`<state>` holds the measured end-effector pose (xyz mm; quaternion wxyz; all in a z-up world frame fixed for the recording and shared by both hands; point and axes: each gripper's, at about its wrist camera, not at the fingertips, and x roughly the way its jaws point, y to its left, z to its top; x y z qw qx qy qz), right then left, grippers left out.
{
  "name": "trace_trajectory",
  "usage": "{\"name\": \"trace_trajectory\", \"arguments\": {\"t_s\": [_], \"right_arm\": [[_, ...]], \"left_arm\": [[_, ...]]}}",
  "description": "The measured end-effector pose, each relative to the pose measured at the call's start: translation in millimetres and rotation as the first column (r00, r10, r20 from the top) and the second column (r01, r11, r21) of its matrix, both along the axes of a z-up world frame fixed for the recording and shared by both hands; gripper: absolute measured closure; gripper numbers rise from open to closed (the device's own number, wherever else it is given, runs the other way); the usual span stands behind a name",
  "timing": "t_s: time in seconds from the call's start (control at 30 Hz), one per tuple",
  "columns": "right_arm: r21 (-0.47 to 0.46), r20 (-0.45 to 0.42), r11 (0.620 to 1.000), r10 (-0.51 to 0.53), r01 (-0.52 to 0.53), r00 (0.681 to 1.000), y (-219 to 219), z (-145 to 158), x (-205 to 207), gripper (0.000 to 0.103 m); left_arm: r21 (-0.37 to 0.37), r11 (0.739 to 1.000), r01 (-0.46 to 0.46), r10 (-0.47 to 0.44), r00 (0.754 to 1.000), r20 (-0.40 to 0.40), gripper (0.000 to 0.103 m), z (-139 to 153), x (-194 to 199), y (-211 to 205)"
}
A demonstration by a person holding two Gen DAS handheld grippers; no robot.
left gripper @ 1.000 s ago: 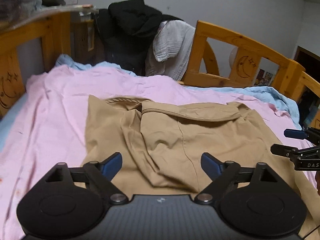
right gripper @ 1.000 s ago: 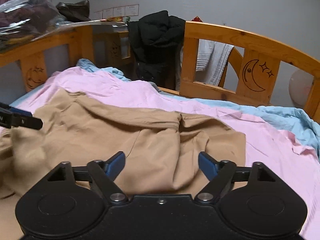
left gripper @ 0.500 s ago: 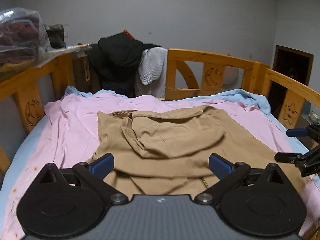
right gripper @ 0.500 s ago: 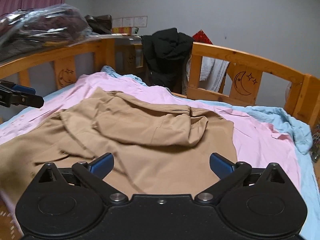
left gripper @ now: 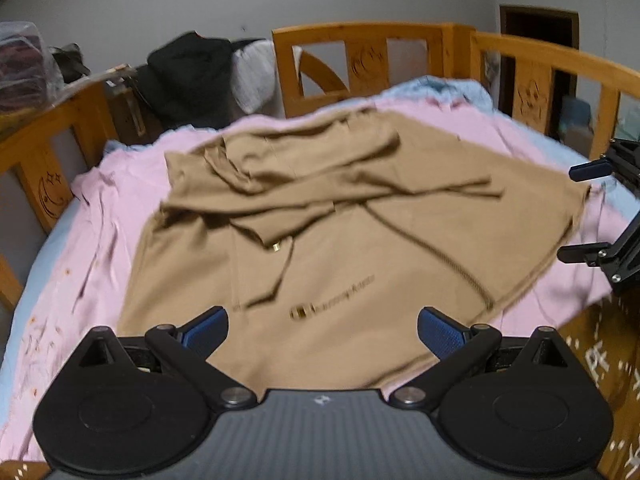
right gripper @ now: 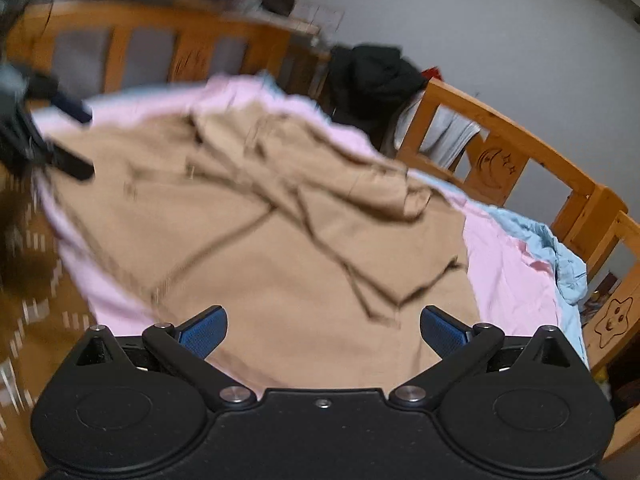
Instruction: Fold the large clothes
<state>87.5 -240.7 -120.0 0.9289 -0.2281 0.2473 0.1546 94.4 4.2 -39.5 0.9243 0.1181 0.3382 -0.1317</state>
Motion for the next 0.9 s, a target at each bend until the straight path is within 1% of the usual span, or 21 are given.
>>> {"name": "trace_trajectory", "arguments": {"t_s": [0.07,0.13,0.2,0.23,0.33,0.43,0.5,0.53,0.6,0.67,0.7,0.8,0.9], "right_arm": [[-0.025,-0.047,1.000,-0.004,0.003,0.999,3.4,-14.2,3.9,0.001],[-0.063,-0.071,0.998,-0.003,-0.001,0.997,8.0,-27.5,7.0,0.001],[-0.099,-0.068,0.995,-0.004,-0.003,0.998,13.4,-40.0,8.0,0.001],[-0.105,-0.050,0.994,0.000,-0.006,0.999,15.2,-43.8,8.1,0.001],[-0.112,0.007,0.994,0.004,-0.003,1.000,18.1,-45.0,10.5,0.002],[-0.090,0.051,0.996,0.007,-0.003,0.999,17.1,-39.5,12.2,0.007],[-0.072,0.074,0.997,0.016,-0.011,0.997,17.3,-35.6,10.0,0.016],[-0.066,0.078,0.998,0.023,-0.018,0.997,17.8,-34.2,9.3,0.018],[-0.089,0.072,0.995,0.044,-0.038,0.996,21.5,-35.2,8.2,0.023],[-0.123,0.046,0.991,0.068,-0.061,0.997,25.0,-40.8,8.2,0.024],[-0.139,0.038,0.988,0.076,-0.070,0.996,26.5,-43.0,8.0,0.026],[-0.186,0.041,0.979,0.096,-0.087,0.994,31.3,-44.0,3.2,0.026],[-0.249,0.049,0.966,0.088,-0.073,0.995,33.5,-47.0,0.2,0.024]], "left_arm": [[0.006,1.000,0.004,-0.004,1.000,-0.015,0.000,-4.6,-1.6,-0.8],[0.002,1.000,0.009,-0.009,1.000,-0.029,0.000,-7.8,-1.9,-2.3],[-0.006,1.000,0.019,-0.019,0.999,-0.041,0.000,-10.7,-0.5,-3.9],[-0.010,1.000,0.023,-0.024,0.999,-0.045,0.000,-11.5,-0.6,-5.5],[-0.013,0.999,0.047,-0.048,0.997,-0.057,0.000,-13.9,1.0,-11.8],[0.003,0.996,0.092,-0.091,0.995,-0.051,0.000,-14.5,-0.5,-20.5],[0.016,0.993,0.114,-0.114,0.992,-0.046,0.000,-15.0,-1.3,-26.7],[0.020,0.992,0.125,-0.124,0.991,-0.043,0.000,-14.7,-1.9,-29.6],[0.019,0.991,0.136,-0.135,0.990,-0.042,0.000,-14.3,-2.1,-33.4],[0.012,0.990,0.140,-0.140,0.989,-0.045,0.000,-14.2,-0.9,-35.2],[0.008,0.990,0.142,-0.141,0.989,-0.047,0.000,-14.0,-0.4,-35.6],[-0.001,0.990,0.141,-0.141,0.989,-0.052,0.000,-13.2,1.9,-34.8],[-0.011,0.992,0.125,-0.126,0.990,-0.064,0.000,-12.9,5.3,-33.7]]}}
